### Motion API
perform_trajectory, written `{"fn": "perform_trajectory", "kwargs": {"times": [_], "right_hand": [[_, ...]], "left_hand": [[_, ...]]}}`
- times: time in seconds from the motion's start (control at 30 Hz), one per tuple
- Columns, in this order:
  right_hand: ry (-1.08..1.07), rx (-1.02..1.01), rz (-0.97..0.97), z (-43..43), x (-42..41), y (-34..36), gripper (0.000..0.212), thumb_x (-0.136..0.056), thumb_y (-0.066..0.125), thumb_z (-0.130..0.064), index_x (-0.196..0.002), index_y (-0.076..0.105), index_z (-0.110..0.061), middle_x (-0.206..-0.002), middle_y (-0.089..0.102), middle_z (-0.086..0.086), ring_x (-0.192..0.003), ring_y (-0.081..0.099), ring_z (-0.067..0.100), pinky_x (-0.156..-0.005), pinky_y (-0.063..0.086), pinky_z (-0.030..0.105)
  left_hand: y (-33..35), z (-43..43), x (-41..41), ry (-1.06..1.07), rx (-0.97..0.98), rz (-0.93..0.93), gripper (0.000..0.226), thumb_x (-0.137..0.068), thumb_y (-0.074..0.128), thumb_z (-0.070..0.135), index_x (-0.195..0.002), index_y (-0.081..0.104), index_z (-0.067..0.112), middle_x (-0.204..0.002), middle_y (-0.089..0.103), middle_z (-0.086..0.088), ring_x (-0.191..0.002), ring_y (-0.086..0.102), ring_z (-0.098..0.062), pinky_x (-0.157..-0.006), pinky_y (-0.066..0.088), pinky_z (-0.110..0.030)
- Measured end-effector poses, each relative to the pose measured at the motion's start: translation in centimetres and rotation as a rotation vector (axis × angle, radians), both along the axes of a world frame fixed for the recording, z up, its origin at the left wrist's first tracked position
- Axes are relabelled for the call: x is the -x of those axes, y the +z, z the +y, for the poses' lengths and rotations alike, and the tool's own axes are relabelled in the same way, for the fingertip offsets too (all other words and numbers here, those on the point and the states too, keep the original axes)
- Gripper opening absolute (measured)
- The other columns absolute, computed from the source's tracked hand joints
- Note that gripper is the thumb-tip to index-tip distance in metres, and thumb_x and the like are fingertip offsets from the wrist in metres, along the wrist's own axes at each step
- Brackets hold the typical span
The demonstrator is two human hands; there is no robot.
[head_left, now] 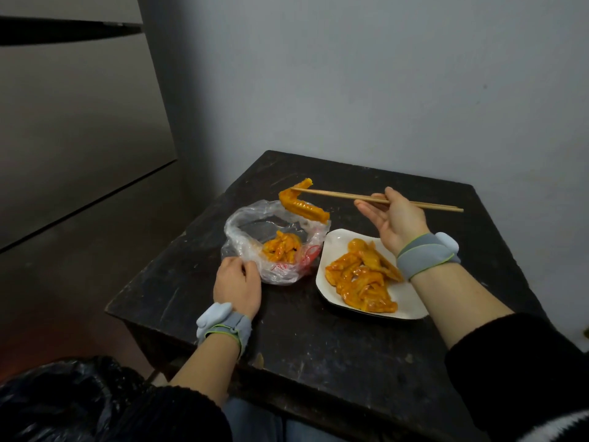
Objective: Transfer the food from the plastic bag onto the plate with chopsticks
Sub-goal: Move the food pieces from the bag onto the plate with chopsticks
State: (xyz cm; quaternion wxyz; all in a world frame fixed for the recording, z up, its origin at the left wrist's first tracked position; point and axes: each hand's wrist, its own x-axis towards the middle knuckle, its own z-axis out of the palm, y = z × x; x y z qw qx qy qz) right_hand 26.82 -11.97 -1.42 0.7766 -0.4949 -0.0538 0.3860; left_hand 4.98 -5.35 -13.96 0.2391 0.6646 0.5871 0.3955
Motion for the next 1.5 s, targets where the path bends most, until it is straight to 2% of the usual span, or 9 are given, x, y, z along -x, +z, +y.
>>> {"fn": "perform_trajectory", "kwargs": {"times": [0.07, 0.2, 0.37, 0.53, 0.63, 0.8, 0.97, 1.3, 1.5], "right_hand": [[0.006, -0.013, 0.001, -0.7, -0.8, 0.5, 0.027, -0.097, 0.055, -0.016, -0.116, 0.055, 0.003, -0.108, 0.067, 0.021, -0.076, 0.074, 0.029, -0.059, 0.061, 0.030], [0.021, 0.005, -0.046, -2.3, -2.5, 1.1, 0.016, -0.098, 0.053, -0.015, -0.097, 0.057, 0.000, -0.093, 0.067, 0.017, -0.067, 0.073, 0.026, -0.064, 0.062, 0.032], [0.074, 0.091, -0.088, -4.3, -5.2, 0.2, 0.021, -0.100, 0.050, -0.017, -0.093, 0.056, 0.002, -0.092, 0.065, 0.019, -0.057, 0.072, 0.025, -0.048, 0.057, 0.025], [0.130, 0.198, -0.139, -6.6, -7.6, 0.4, 0.023, -0.100, 0.051, -0.016, -0.088, 0.059, 0.002, -0.063, 0.071, 0.017, -0.057, 0.072, 0.024, -0.046, 0.057, 0.023], [0.176, 0.271, -0.176, -7.5, -9.2, 0.6, 0.026, -0.100, 0.049, -0.017, -0.084, 0.057, 0.002, -0.057, 0.069, 0.015, -0.054, 0.072, 0.024, -0.043, 0.055, 0.022], [0.267, 0.452, -0.246, -8.4, -11.2, 0.6, 0.028, -0.100, 0.049, -0.019, -0.084, 0.059, 0.002, -0.061, 0.070, 0.019, -0.052, 0.071, 0.024, -0.040, 0.054, 0.023], [0.325, 0.587, -0.339, -8.2, -11.8, 1.4, 0.029, -0.100, 0.049, -0.019, -0.084, 0.060, 0.002, -0.060, 0.070, 0.018, -0.051, 0.071, 0.024, -0.044, 0.057, 0.025], [0.360, 0.565, -0.438, -6.1, -10.8, 1.8, 0.027, -0.100, 0.049, -0.021, -0.088, 0.061, -0.001, -0.062, 0.071, 0.015, -0.055, 0.072, 0.023, -0.054, 0.060, 0.028], [0.376, 0.535, -0.460, -5.9, -10.5, 1.4, 0.025, -0.100, 0.049, -0.023, -0.091, 0.062, -0.003, -0.066, 0.073, 0.014, -0.061, 0.073, 0.023, -0.055, 0.061, 0.028]], "left_hand": [[-0.1, 0.1, 0.0, -0.004, 0.000, 0.004, 0.031, -0.092, 0.042, 0.018, -0.065, 0.048, 0.006, -0.087, 0.048, -0.005, -0.077, 0.047, -0.023, -0.067, 0.030, -0.030], [-0.1, 0.2, 0.0, 0.003, -0.001, 0.013, 0.030, -0.092, 0.041, 0.018, -0.067, 0.049, 0.005, -0.087, 0.048, -0.006, -0.077, 0.047, -0.022, -0.067, 0.030, -0.031], [-0.1, 0.0, 0.0, -0.003, -0.002, 0.024, 0.030, -0.093, 0.041, 0.018, -0.067, 0.049, 0.004, -0.087, 0.048, -0.008, -0.076, 0.046, -0.022, -0.066, 0.029, -0.031], [-0.1, 0.0, -0.1, -0.010, -0.009, 0.035, 0.031, -0.093, 0.040, 0.018, -0.072, 0.053, -0.001, -0.090, 0.051, -0.012, -0.076, 0.046, -0.024, -0.067, 0.030, -0.032], [-0.1, 0.0, -0.1, -0.007, -0.005, 0.042, 0.033, -0.093, 0.040, 0.018, -0.075, 0.056, -0.004, -0.092, 0.053, -0.015, -0.078, 0.046, -0.024, -0.068, 0.031, -0.032], [-0.3, 0.1, -0.1, -0.009, -0.004, 0.053, 0.032, -0.093, 0.039, 0.018, -0.076, 0.057, -0.002, -0.095, 0.055, -0.017, -0.079, 0.047, -0.025, -0.069, 0.032, -0.032], [-0.3, 0.1, -0.2, -0.001, -0.015, 0.061, 0.029, -0.093, 0.040, 0.017, -0.076, 0.056, 0.000, -0.096, 0.055, -0.019, -0.078, 0.046, -0.024, -0.069, 0.031, -0.032], [-0.2, 0.0, -0.3, 0.005, -0.024, 0.082, 0.030, -0.093, 0.040, 0.016, -0.074, 0.056, 0.000, -0.093, 0.054, -0.017, -0.077, 0.046, -0.025, -0.068, 0.031, -0.032], [-0.1, 0.0, -0.3, 0.000, -0.026, 0.080, 0.029, -0.093, 0.040, 0.016, -0.072, 0.054, 0.001, -0.091, 0.053, -0.016, -0.077, 0.046, -0.024, -0.068, 0.030, -0.032]]}}
